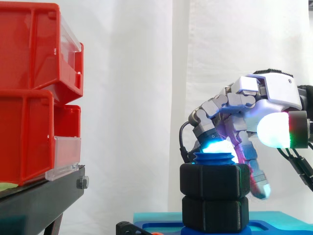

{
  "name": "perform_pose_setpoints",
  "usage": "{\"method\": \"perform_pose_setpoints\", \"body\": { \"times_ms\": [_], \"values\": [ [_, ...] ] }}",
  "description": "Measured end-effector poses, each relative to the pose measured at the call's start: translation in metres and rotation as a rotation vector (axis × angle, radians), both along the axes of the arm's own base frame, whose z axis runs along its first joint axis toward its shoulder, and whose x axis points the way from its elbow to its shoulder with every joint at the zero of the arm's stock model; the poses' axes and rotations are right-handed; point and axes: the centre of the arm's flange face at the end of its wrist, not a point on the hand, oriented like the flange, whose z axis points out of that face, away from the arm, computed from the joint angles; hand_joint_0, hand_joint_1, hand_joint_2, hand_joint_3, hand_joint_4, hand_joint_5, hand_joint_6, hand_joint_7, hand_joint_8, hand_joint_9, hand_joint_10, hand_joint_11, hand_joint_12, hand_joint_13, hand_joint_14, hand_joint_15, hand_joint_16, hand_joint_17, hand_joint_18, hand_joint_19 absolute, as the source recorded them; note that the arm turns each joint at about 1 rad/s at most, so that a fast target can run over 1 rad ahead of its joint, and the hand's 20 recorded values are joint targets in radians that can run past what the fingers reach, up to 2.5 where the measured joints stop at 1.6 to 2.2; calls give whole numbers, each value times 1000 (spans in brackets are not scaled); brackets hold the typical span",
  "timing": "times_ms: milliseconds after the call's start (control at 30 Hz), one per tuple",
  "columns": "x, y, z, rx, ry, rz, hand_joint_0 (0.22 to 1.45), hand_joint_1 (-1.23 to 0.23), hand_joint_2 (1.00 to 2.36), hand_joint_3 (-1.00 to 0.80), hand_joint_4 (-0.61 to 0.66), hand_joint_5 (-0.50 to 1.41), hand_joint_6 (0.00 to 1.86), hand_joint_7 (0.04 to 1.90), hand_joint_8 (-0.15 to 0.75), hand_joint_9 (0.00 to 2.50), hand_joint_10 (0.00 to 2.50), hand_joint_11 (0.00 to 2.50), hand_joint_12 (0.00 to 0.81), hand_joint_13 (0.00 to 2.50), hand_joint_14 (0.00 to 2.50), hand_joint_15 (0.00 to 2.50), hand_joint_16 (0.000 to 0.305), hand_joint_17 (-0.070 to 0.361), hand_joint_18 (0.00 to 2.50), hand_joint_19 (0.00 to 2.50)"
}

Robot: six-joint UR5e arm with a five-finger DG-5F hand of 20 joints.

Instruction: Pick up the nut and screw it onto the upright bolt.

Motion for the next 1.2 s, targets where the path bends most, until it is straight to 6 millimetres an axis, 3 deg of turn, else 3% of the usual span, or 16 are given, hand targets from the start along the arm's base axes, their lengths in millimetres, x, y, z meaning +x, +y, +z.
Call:
{"method": "perform_pose_setpoints", "body": {
  "times_ms": [300,367,433,600,700,867,1200],
  "values": [
    [0,-3,1,-4,-9,0,495,-378,1000,-500,66,87,570,1310,160,1882,8,246,221,1212,2,59,24,54,907,316],
    [1,-3,2,-5,-18,1,493,-363,1000,-500,78,89,507,1440,200,1824,7,242,237,1188,3,62,26,59,871,291],
    [1,-3,2,-4,-23,1,491,-357,1000,-500,102,72,502,1379,243,1773,7,222,250,1163,2,52,29,65,839,272],
    [1,-5,4,1,-27,2,489,-351,1000,-500,146,47,505,1186,219,1749,8,186,243,1119,0,17,30,68,790,256],
    [3,-6,10,3,-36,8,484,-346,1000,-500,239,19,505,1007,245,1711,5,169,242,1087,0,7,31,69,775,245],
    [7,-8,25,11,-49,19,478,-336,1000,-500,255,-29,503,798,279,1492,0,28,256,1004,0,0,33,74,733,244],
    [12,-2,35,10,-62,27,470,-331,1000,-500,261,-77,502,657,267,1254,0,0,277,884,0,0,37,84,657,264]
  ]
}}
